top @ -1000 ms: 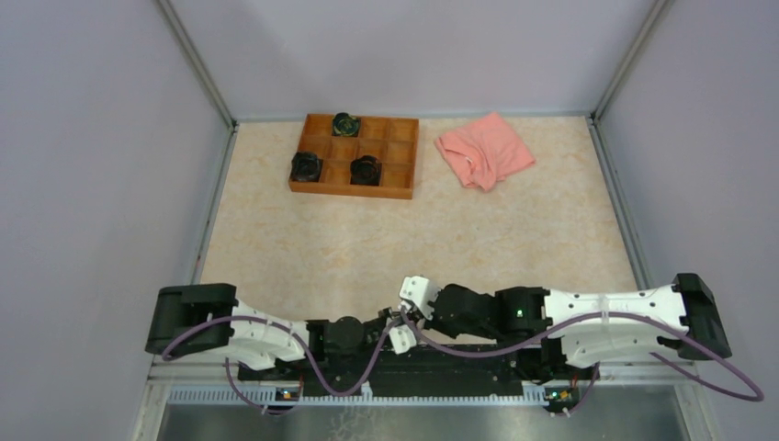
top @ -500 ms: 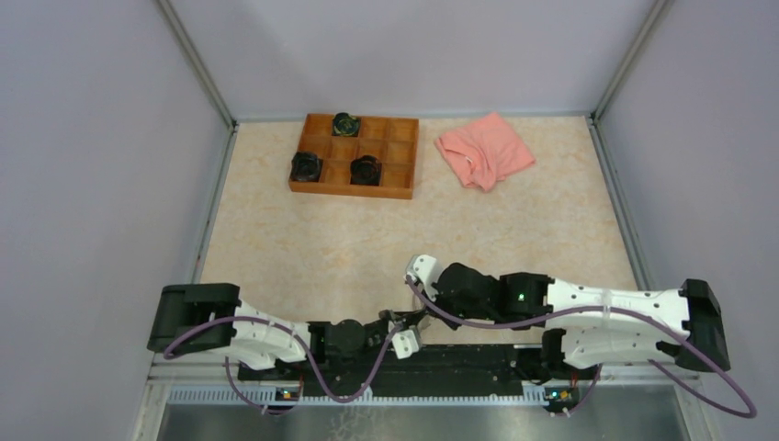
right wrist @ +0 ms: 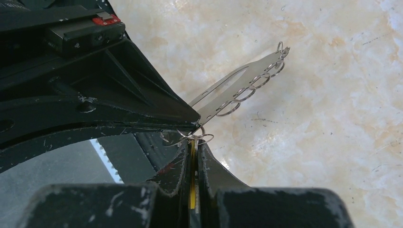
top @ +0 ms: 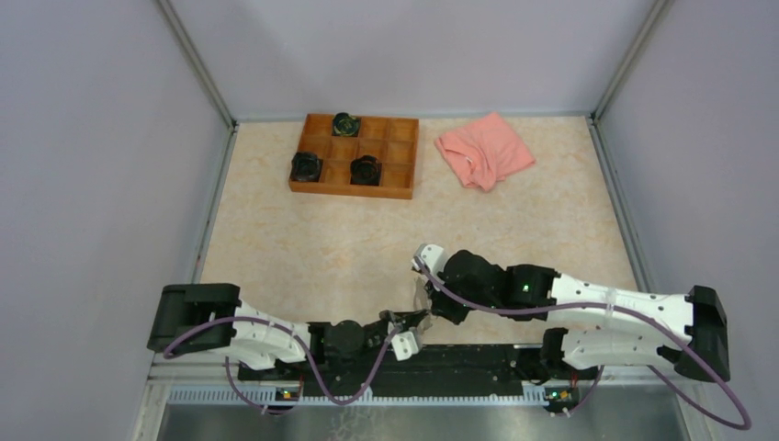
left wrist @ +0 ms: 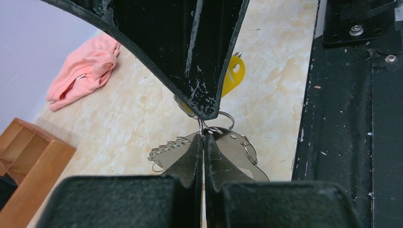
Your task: Remove the keys from the keyring
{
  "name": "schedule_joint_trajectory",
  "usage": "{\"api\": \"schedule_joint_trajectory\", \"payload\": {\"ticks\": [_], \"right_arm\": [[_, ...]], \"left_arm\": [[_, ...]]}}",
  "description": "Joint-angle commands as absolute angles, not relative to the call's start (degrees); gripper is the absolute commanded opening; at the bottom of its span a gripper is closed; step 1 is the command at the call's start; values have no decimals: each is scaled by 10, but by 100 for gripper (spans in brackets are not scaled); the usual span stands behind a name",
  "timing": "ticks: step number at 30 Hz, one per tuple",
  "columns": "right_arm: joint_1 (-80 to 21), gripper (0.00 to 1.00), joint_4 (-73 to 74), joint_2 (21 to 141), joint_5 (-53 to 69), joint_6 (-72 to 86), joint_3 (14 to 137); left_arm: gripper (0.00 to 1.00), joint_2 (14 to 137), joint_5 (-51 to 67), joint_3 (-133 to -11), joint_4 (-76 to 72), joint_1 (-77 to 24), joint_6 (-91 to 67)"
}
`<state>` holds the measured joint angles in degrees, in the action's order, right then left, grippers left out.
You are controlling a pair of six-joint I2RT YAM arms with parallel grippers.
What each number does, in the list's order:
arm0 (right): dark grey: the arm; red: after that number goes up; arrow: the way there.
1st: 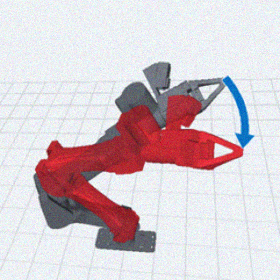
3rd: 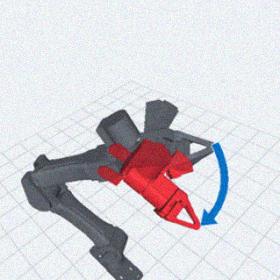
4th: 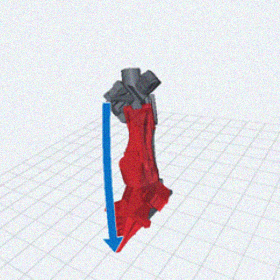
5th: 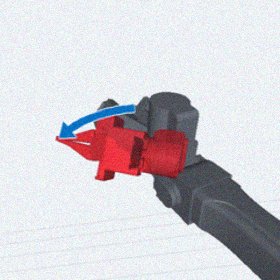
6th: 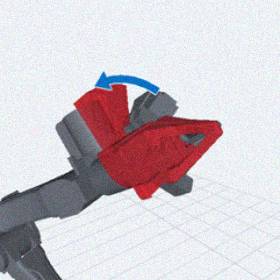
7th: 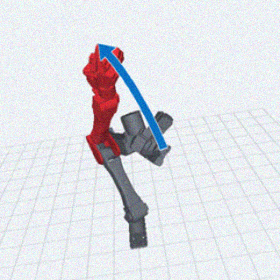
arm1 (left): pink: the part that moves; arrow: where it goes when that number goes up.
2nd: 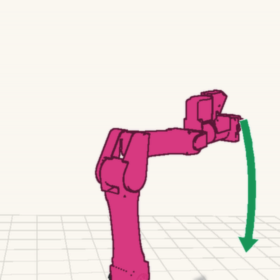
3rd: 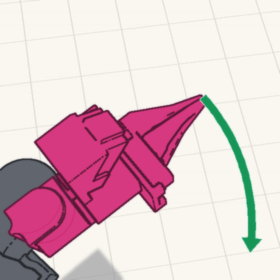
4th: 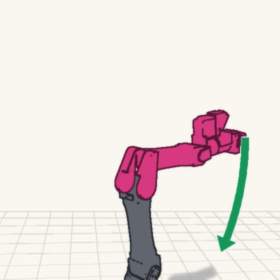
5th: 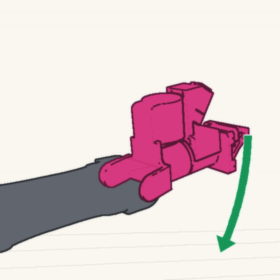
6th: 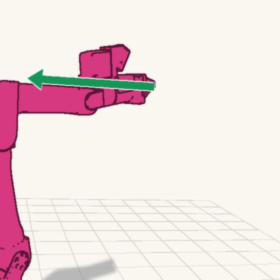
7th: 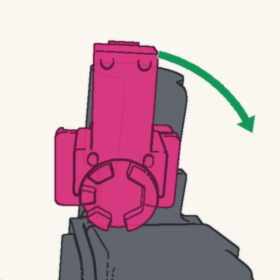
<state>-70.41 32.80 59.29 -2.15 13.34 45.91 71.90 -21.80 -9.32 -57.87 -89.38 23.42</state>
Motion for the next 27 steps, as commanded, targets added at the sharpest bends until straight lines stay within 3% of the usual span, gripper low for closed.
{"api": "schedule_joint_trajectory", "payload": {"ticks": [1, 27], "right_arm": [[-682, 0, 286, 572, -5, 144, 477], [-657, 0, 293, 579, 11, 124, 445]], "left_arm": [[0, 719, -189, -86, -604, -908, 234], [0, 665, -231, -42, -655, -909, 191]]}}
